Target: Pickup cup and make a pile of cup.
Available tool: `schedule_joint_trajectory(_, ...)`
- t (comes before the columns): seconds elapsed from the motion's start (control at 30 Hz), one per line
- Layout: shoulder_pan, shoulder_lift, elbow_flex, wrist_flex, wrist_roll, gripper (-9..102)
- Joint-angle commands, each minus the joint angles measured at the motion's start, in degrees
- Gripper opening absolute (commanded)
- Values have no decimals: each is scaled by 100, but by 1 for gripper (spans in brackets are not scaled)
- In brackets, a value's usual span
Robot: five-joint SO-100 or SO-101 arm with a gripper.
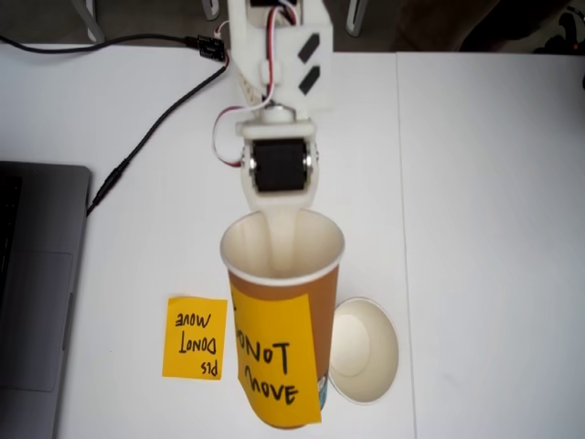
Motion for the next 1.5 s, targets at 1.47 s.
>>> schedule_joint_trajectory(1.47, -1477, -1160, -1538, 896, 53, -7)
